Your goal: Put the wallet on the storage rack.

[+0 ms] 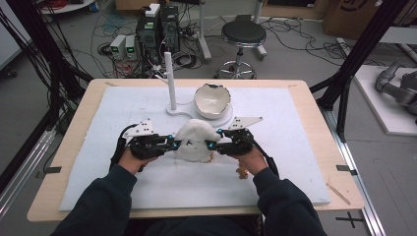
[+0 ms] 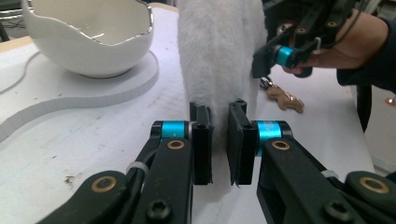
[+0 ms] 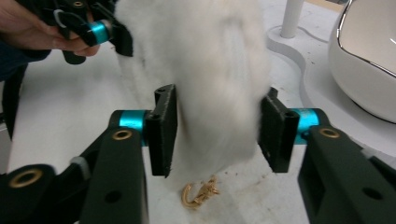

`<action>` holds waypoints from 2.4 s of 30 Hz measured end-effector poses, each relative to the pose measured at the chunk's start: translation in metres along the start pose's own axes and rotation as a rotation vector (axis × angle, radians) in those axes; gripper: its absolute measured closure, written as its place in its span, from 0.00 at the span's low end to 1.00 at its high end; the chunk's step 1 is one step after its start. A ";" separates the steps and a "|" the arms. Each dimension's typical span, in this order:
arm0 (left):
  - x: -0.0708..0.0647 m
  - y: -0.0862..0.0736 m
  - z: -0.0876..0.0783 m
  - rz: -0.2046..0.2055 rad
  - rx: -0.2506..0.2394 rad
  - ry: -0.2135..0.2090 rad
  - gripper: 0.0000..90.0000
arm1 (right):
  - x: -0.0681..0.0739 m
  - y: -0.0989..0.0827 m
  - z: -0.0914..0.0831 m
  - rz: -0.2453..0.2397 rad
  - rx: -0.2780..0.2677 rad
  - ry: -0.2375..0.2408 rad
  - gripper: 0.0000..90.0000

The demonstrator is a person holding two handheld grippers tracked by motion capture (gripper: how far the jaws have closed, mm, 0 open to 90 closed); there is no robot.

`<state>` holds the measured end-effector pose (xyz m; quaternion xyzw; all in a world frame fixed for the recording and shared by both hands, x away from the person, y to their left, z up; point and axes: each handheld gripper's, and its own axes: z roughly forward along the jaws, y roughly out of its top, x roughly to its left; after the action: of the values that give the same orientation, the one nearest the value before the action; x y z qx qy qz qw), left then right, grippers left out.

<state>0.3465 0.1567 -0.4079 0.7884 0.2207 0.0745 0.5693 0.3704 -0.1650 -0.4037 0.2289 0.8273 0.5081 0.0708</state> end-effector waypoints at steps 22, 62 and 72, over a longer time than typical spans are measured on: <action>0.043 -0.013 -0.040 -0.208 -0.081 0.352 0.27 | -0.020 0.048 -0.024 -0.163 -0.031 -0.150 0.83; 0.059 -0.024 -0.064 -0.231 -0.086 0.449 0.23 | -0.092 0.126 -0.008 -0.400 0.043 -0.429 0.83; 0.059 -0.025 -0.064 -0.232 -0.081 0.448 0.23 | -0.096 0.129 0.004 -0.406 0.056 -0.418 0.83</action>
<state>0.3688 0.2434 -0.4172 0.6983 0.4271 0.1902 0.5420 0.4958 -0.1561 -0.3039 0.1602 0.8373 0.4026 0.3335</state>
